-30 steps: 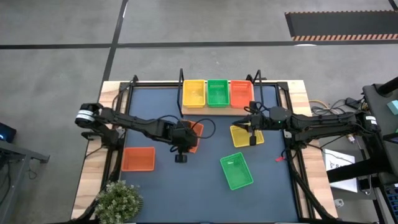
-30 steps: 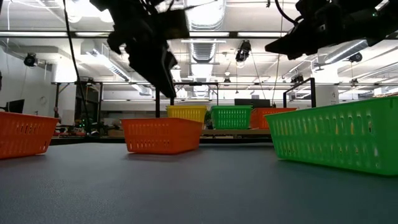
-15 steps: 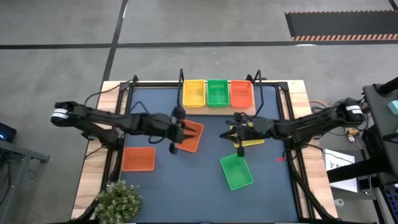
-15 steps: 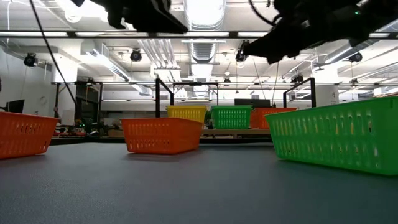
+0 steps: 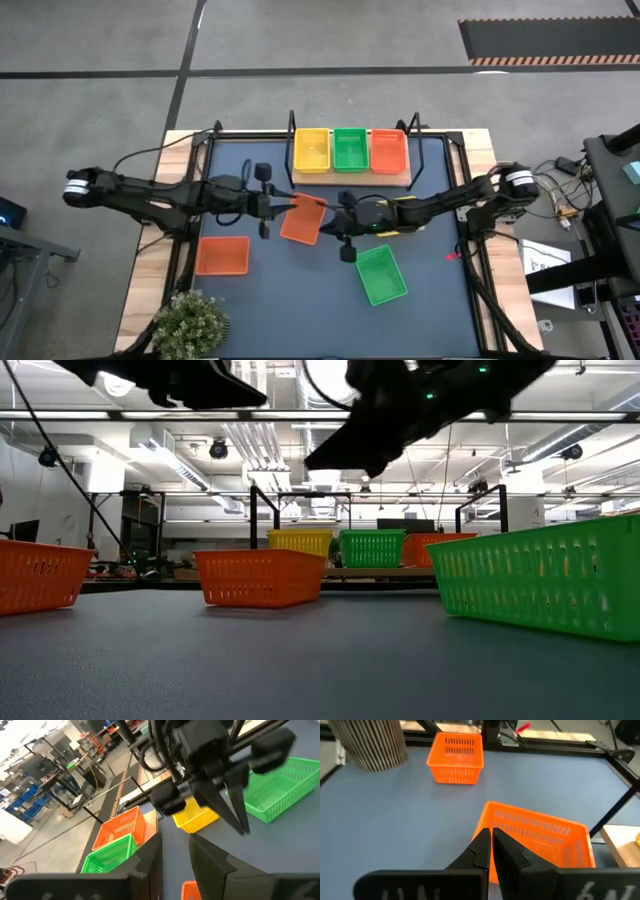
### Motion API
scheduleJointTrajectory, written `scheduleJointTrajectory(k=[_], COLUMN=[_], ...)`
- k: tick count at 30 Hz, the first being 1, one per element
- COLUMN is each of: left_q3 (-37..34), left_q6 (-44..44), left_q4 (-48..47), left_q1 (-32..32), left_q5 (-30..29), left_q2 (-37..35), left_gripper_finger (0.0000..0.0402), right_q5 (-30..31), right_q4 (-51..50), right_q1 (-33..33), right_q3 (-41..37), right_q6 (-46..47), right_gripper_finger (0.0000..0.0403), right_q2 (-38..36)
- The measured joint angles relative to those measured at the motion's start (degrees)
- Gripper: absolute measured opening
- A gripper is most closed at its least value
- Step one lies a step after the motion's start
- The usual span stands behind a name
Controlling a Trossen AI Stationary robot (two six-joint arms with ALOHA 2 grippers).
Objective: Stack baskets on shelf by color
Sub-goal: Stack the top orange bin on top of the orange bin on the shelf
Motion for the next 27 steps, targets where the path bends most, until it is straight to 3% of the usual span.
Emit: scheduleJointTrajectory(k=[5,14,21,27], left_q3=[-2.7,-5.6,-6.9,-6.9], left_q6=[-1.8,-4.5,-4.5,-4.5], left_q4=[0.3,1.2,1.0,1.4], left_q1=[-0.1,-0.1,-0.1,-0.1], left_q5=[-0.2,-0.3,-0.3,-0.3], left_q2=[-4.5,-10.0,-12.2,-12.0], left_gripper_finger=[0.0081,0.0081,0.0081,0.0081], right_q5=[1.4,3.4,2.1,0.8], right_q4=[-7.3,-24.4,-26.8,-26.9], right_q1=[0.0,0.0,0.0,0.0], right_q3=[7.9,24.4,31.3,34.0], right_q6=[0.2,2.4,4.4,5.6], right_gripper_finger=[0.0035,0.0131,0.018,0.0186], right_q2=[6.1,15.7,21.9,26.2])
